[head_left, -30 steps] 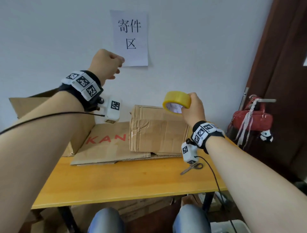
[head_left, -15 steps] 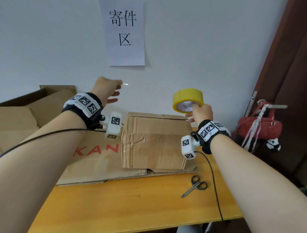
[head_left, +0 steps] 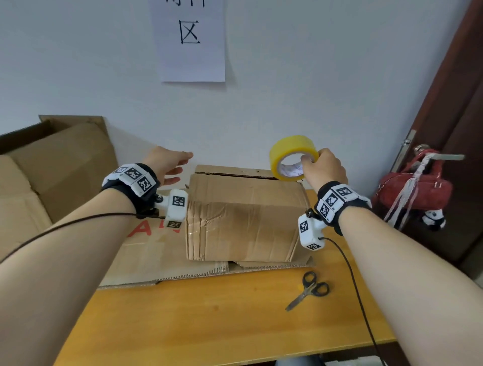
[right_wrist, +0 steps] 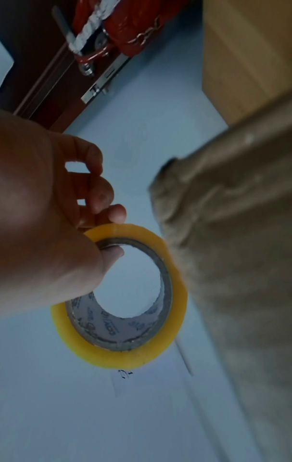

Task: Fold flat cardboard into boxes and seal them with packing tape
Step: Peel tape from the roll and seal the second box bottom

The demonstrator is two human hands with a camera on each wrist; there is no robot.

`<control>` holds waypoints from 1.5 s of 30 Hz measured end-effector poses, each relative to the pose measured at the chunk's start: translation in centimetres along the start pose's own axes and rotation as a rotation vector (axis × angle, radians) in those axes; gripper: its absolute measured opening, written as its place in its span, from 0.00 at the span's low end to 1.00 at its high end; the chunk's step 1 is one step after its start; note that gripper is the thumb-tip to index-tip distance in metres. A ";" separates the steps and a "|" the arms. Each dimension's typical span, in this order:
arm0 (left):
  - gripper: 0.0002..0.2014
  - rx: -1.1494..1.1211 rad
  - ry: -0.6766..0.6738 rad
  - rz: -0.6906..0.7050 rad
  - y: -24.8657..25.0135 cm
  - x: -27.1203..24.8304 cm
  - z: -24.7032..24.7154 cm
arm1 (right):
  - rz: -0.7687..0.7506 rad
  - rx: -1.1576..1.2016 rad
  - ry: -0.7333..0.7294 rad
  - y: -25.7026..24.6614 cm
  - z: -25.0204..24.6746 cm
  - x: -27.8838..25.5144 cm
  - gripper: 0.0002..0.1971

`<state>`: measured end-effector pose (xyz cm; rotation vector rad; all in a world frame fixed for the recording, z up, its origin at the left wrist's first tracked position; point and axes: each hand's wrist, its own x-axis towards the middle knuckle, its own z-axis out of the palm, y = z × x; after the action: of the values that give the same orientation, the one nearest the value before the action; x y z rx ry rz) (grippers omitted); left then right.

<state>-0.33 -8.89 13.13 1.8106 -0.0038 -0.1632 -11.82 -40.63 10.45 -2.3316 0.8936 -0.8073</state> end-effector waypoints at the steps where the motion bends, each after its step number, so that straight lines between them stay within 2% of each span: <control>1: 0.07 -0.003 -0.007 -0.006 -0.4 0.1 0.1 | -0.012 -0.036 0.001 0.1 0.0 -0.1 0.17; 7: 0.07 -0.057 -0.054 -0.042 -2.3 0.6 0.4 | -0.059 -0.169 -0.044 0.6 0.8 -1.0 0.17; 15: 0.05 -0.134 -0.089 -0.052 -2.6 1.2 0.3 | -0.053 -0.105 -0.098 0.0 1.0 -1.3 0.17; 22: 0.05 -0.160 -0.081 -0.039 -2.5 1.5 0.5 | -0.091 -0.003 -0.080 -1.5 0.1 -1.0 0.17; 31: 0.05 -0.196 -0.082 -0.065 -3.5 1.9 0.6 | -0.106 -0.071 -0.123 -1.0 1.0 -1.5 0.13; 37: 0.04 -0.183 -0.083 -0.068 -4.2 2.5 0.6 | -0.136 -0.111 -0.105 -0.6 1.6 -0.7 0.17; 45: 0.05 -0.167 -0.110 -0.072 -4.8 3.0 0.2 | -0.172 -0.165 -0.106 -0.9 2.2 -0.7 0.14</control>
<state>2.26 -8.15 8.16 1.6344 -0.0030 -0.3059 -10.31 -39.00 9.26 -2.5978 0.7468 -0.6922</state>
